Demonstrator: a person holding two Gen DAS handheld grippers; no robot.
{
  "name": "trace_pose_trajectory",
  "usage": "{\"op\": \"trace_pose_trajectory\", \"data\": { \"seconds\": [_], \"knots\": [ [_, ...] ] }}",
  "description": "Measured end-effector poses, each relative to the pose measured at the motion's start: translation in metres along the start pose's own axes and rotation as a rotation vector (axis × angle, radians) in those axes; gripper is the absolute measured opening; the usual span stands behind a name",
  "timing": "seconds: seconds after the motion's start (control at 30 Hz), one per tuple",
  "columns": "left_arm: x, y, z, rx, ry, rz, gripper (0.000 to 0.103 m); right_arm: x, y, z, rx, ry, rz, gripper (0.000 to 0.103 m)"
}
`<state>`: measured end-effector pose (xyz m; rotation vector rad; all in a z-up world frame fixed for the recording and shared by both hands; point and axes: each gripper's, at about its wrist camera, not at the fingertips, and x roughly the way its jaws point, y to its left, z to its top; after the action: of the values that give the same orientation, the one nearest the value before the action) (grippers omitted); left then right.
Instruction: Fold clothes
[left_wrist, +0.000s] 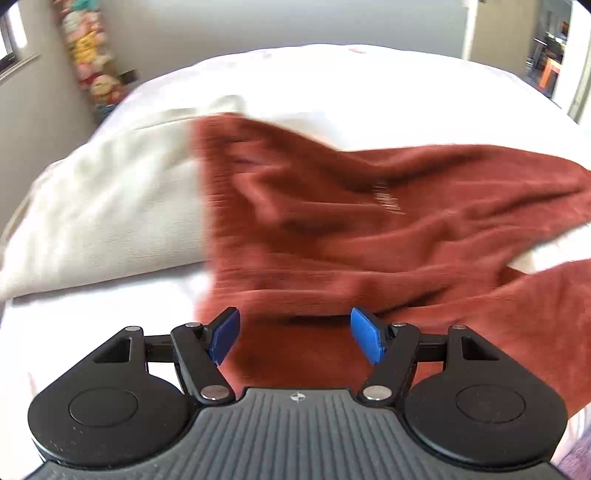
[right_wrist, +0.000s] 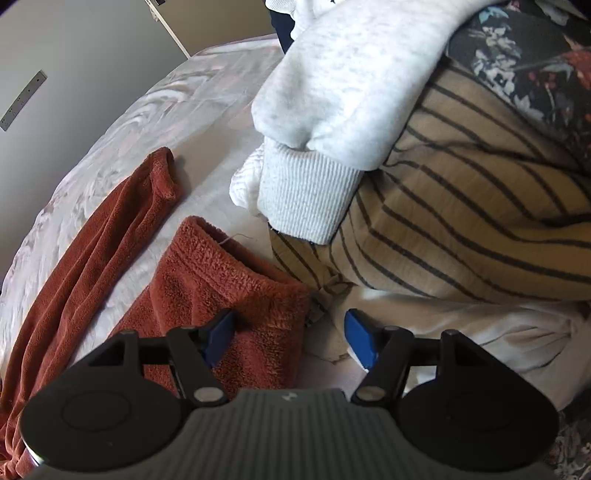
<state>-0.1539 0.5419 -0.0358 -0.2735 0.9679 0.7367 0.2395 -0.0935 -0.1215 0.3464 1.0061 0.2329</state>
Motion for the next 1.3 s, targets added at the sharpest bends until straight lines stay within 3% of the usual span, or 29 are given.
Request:
{"op": "trace_pose_trajectory", "data": {
  "seconds": [0.23,0.37,0.5,0.6,0.73,1.0,1.2,1.3],
  "knots": [
    [0.017,0.066,-0.024,0.063,0.055,0.096,0.065,0.013,0.010,0.001,0.006,-0.018,-0.024,0.068],
    [0.051,0.079,-0.048,0.074,0.127,0.064,0.065,0.016,0.019,0.002,0.002,-0.017,-0.061,0.066],
    [0.078,0.066,-0.056,0.102,0.132,0.025,0.065,0.022,0.028,0.004,0.034,-0.004,-0.073,0.063],
    [0.083,0.056,-0.052,0.123,0.066,0.014,0.065,0.026,0.038,0.004,0.032,0.004,-0.089,0.063],
    [0.066,0.051,-0.041,0.104,-0.089,-0.068,0.065,0.032,0.051,0.003,-0.002,0.015,-0.109,0.063],
    [0.043,0.014,-0.033,0.251,-0.294,-0.105,0.065,0.041,0.061,0.003,-0.041,0.022,-0.154,0.066],
    [0.048,0.003,-0.029,0.324,-0.258,-0.167,0.065,0.041,0.060,0.004,-0.024,0.025,-0.157,0.066],
    [0.059,0.007,-0.024,0.285,-0.209,-0.206,0.050,0.040,0.061,0.002,-0.029,0.021,-0.158,0.066]
  ]
}}
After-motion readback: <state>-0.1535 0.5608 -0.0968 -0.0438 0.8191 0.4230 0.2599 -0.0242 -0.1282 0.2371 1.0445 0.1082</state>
